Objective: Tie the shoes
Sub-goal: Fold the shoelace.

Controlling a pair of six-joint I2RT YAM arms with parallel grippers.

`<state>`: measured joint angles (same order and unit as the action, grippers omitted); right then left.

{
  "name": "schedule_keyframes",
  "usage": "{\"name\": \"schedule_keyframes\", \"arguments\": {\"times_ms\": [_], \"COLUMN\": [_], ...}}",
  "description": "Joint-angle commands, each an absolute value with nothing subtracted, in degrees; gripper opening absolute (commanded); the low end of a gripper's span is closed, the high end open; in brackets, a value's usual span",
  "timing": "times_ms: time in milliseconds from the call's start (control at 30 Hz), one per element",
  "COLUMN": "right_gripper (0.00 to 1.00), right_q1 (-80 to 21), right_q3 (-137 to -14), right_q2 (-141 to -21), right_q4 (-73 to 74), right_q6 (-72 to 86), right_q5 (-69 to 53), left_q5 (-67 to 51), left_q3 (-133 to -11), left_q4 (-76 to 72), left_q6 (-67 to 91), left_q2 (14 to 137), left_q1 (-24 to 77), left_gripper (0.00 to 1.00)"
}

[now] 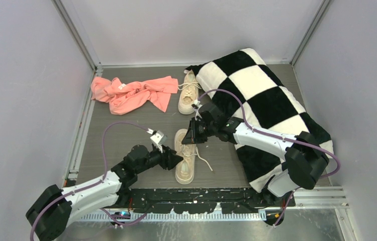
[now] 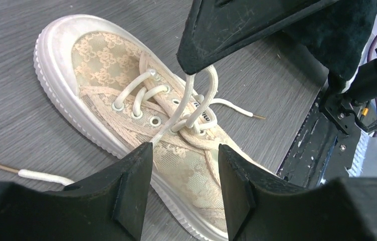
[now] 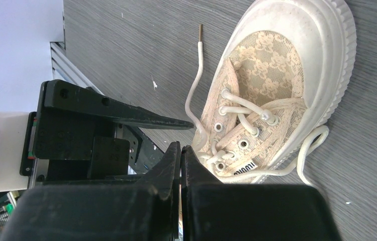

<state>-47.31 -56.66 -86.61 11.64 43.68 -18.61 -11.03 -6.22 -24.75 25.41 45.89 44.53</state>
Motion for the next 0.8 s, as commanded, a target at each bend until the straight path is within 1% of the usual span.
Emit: {"name": "schedule_keyframes", "arguments": {"times_ms": [0, 233, 533, 767], "right_gripper": [0.01, 0.01, 0.01, 0.01], "right_q1": [-47.53, -47.54, -47.55, -47.54], "right_q3": [-58.1, -58.1, -57.93, -58.01], "right_q2": [-85.2, -85.08, -84.91, -84.97], "right_q4": [10.13, 10.22, 10.22, 10.2], "right_q6": [43.33, 43.15, 43.15, 43.15], "right_q5": [-18.37, -18.45, -18.54, -18.46], "left_q5": [-12.55, -15.34, -13.85, -14.41], "left_q3": [-9.3, -10.99, -10.92, -10.47], "left_q4": [-32.34, -32.42, -36.93, -39.87], "left_q6": [20.59, 19.37, 19.69, 20.68], "left_q2": [47.26, 51.01, 55.31, 57.55], "left_q1": [44.65, 44.65, 44.65, 44.65], "left_gripper": [0.52, 0.54, 0.53, 0.44]}}
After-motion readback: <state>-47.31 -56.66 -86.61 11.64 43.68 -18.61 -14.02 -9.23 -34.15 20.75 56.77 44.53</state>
